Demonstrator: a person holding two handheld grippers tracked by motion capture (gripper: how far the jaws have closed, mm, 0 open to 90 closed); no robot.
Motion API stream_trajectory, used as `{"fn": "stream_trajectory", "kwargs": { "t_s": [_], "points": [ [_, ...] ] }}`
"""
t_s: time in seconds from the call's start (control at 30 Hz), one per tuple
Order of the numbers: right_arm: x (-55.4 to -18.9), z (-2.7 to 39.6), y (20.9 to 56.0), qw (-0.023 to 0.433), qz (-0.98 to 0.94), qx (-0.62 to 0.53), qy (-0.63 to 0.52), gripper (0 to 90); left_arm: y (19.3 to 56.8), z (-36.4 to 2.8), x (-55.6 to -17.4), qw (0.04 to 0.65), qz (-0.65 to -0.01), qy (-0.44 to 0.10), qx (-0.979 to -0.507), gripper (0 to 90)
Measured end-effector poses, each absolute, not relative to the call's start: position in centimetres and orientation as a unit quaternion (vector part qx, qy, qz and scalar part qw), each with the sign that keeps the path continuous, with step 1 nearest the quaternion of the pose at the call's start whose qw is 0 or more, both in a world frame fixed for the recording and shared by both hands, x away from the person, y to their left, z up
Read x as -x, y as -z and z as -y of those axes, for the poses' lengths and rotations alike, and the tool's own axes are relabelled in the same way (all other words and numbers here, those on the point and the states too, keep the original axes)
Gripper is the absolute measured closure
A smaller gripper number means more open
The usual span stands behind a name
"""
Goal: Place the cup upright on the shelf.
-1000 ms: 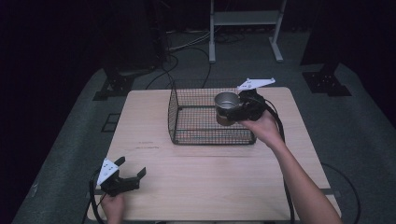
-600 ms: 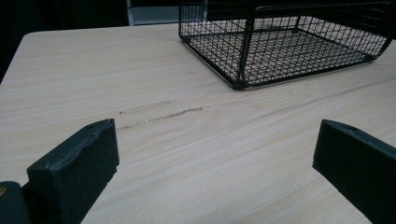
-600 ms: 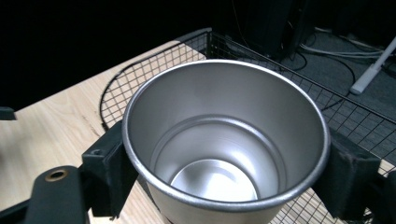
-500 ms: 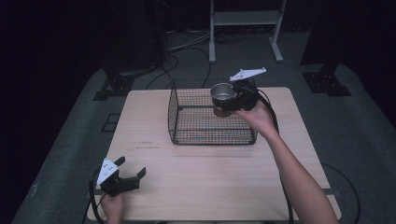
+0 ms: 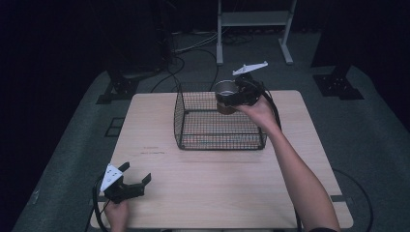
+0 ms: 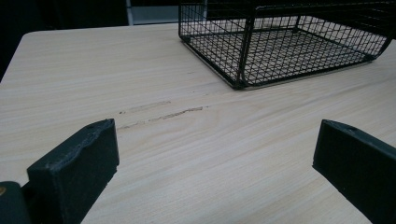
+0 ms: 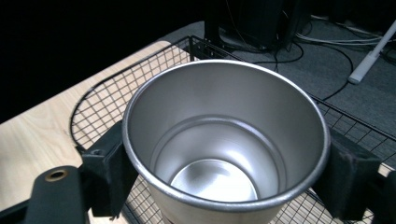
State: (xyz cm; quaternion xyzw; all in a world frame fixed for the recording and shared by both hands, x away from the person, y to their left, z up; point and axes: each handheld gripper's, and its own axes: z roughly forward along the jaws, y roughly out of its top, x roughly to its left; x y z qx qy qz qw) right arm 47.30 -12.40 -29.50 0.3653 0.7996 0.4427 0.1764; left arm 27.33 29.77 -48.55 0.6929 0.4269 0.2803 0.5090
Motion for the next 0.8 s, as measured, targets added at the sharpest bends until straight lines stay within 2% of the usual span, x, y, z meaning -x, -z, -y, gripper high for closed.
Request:
{"fn": "stream_trajectory", "kwargs": {
  "t_s": [0.8],
  "points": [
    [-50.6,10.6,32.8,0.158,-0.808,-0.386,-0.417,17.9,48.5,-29.8,-27.3,0.506,-0.426,-0.279,-0.696,0.0]
  ]
}}
